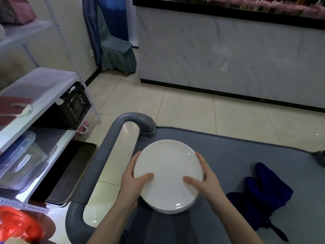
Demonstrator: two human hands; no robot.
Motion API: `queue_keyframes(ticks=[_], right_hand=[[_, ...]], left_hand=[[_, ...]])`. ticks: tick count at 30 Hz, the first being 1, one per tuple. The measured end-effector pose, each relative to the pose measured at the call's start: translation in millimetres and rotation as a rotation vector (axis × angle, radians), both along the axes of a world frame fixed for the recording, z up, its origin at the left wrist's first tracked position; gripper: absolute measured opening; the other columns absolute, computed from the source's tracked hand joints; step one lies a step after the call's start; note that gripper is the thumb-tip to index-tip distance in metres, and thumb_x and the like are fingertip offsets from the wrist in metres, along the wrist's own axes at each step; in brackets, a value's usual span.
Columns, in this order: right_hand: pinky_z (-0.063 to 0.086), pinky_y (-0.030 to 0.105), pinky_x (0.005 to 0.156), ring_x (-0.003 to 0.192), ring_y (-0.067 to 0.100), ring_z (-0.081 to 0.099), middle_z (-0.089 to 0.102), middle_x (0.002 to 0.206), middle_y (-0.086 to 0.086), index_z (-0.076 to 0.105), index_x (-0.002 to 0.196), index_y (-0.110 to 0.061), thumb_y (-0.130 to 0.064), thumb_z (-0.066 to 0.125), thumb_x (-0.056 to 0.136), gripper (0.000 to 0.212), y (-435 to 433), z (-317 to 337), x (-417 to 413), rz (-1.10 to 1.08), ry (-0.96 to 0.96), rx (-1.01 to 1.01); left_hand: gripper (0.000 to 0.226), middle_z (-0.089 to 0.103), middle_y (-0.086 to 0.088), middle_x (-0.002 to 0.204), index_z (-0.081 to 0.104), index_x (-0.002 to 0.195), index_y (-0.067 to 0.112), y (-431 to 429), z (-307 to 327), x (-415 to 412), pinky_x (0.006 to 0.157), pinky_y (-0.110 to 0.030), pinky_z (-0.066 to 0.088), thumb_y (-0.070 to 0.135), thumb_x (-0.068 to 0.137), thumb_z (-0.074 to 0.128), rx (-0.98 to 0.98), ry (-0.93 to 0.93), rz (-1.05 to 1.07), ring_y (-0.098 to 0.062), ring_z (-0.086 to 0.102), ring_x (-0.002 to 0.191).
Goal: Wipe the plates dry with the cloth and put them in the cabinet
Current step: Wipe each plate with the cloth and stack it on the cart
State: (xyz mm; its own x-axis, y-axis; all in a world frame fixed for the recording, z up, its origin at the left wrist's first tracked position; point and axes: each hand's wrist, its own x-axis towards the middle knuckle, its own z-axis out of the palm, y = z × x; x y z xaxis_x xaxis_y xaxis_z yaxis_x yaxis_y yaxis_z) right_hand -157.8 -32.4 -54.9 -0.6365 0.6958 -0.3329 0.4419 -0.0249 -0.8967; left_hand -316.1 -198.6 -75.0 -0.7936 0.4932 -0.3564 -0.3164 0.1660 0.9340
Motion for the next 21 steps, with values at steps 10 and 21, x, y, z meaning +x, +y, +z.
queue_keyframes(ticks=[10,21], right_hand=[[0.042,0.050,0.109,0.129,0.016,0.045,0.048,0.137,-0.012,0.034,0.138,-0.062,-0.035,0.078,0.077,0.081,-10.4,6.6,-16.5,0.037,0.066,0.038],[0.039,0.045,0.109,0.125,0.009,0.043,0.035,0.136,-0.016,0.028,0.120,-0.082,-0.044,0.069,0.071,0.075,-25.5,19.4,-36.0,0.088,0.065,0.043]], left_hand=[[0.070,0.063,0.031,0.106,0.055,0.117,0.058,-5.7,12.6,-9.7,0.071,-0.026,0.054,0.001,0.080,0.071,0.012,0.006,0.090,-0.006,0.061,0.102],[0.068,0.054,0.045,0.101,0.046,0.118,0.061,-20.6,15.5,-10.9,0.069,-0.021,0.048,0.028,0.066,0.074,-0.050,0.045,0.140,0.007,0.056,0.099]])
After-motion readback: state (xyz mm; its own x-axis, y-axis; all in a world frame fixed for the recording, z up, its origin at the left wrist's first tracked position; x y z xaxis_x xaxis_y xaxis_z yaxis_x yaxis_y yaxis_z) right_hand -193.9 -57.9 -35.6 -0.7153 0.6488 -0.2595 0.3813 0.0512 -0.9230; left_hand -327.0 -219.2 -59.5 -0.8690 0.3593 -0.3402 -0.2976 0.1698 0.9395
